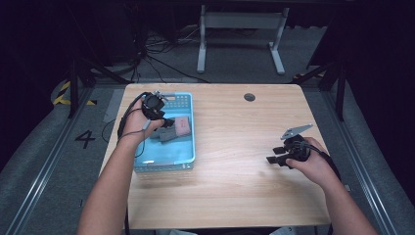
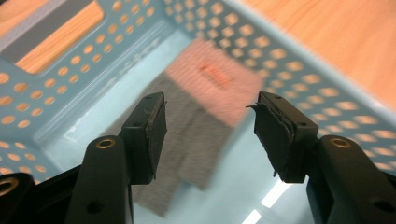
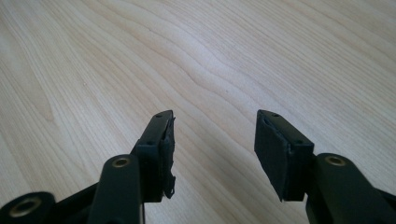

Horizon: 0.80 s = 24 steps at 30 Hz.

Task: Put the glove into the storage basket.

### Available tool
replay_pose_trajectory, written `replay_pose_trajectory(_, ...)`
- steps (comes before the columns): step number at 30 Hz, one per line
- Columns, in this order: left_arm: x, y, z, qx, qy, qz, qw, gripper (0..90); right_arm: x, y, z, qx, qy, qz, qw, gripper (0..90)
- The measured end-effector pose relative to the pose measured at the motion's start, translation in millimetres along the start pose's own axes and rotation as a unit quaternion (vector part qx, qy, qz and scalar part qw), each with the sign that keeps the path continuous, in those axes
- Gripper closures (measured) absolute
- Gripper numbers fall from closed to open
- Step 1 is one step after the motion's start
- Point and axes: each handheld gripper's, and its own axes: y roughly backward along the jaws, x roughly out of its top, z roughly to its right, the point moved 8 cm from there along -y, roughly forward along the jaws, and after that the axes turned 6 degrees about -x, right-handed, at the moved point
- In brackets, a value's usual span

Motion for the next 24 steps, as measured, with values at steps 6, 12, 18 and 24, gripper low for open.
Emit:
replay_pose_trajectory(6, 1.3, 21.9, 34.0, -0.033, -0.007, 0.038, 0.9987, 44.1, 7.4, -2.8, 2.0, 0.004, 0.004, 0.004, 1.0000, 48.8)
replay_pose_trajectory(12, -6.3, 33.8, 66.6, -0.038, -0.019, 0.053, 0.9977, 42.5, 9.0, -4.6, 1.4, 0.005, 0.006, 0.002, 1.0000, 48.8)
replay_pose_trajectory(18, -16.6, 41.8, 97.1, -0.043, -0.021, 0.069, 0.9964, 40.1, 5.5, -3.5, 0.2, 0.005, 0.005, 0.001, 1.0000, 48.6)
replay_pose_trajectory(24, -26.8, 43.0, 127.6, -0.057, -0.043, 0.097, 0.9927, 39.6, 1.8, -2.2, 0.6, 0.005, 0.004, -0.002, 1.0000, 48.3)
